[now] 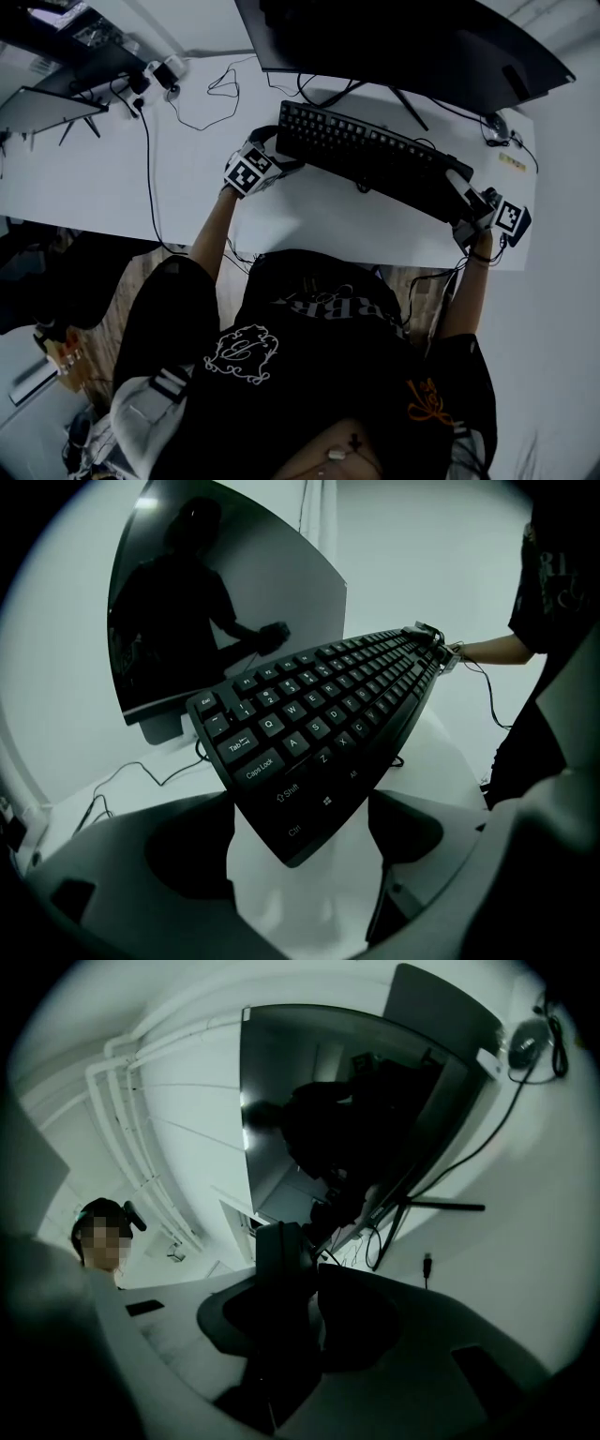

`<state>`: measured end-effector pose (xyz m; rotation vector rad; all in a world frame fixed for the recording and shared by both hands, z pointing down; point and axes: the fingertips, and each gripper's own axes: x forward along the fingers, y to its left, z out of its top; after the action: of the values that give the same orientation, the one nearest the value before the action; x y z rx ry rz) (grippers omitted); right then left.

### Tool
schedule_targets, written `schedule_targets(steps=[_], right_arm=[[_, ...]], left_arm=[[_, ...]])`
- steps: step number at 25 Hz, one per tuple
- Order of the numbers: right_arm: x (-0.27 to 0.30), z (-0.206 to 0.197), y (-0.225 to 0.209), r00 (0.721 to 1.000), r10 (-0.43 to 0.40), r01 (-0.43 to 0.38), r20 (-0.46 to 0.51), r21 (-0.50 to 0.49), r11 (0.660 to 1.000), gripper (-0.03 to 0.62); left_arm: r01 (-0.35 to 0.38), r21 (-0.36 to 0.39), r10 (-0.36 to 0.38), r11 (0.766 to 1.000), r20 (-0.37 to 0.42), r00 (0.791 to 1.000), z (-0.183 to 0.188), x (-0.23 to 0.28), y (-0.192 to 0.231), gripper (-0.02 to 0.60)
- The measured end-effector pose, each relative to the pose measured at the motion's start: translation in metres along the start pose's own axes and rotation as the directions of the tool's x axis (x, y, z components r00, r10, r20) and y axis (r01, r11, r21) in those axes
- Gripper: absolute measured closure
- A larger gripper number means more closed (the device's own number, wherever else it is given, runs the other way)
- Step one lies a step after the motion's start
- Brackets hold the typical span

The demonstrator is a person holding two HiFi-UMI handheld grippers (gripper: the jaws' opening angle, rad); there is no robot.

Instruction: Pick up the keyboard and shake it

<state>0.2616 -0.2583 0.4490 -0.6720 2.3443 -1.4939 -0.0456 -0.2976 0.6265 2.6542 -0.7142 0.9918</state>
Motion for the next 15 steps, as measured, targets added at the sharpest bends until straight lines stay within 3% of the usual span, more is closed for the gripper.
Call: schedule_targets(steps=[6, 15], right_arm=[[0.014, 0.025, 0.056, 0.999, 0.020, -0.029, -0.046, -0.210, 0.977, 0.465], [0.022, 0.040, 0.083, 0.998, 0.023, -0.042, -0.066, -0.299, 0.953, 0.465]], left_arm=[[-0.083, 0.015, 0.081, 0.996, 0.074, 0.994, 0.040, -0.005, 0.021, 0.137], [-0.137, 0.022, 0.133, 0.990, 0.111, 0.985, 0.061, -0.014, 0.032, 0.137]])
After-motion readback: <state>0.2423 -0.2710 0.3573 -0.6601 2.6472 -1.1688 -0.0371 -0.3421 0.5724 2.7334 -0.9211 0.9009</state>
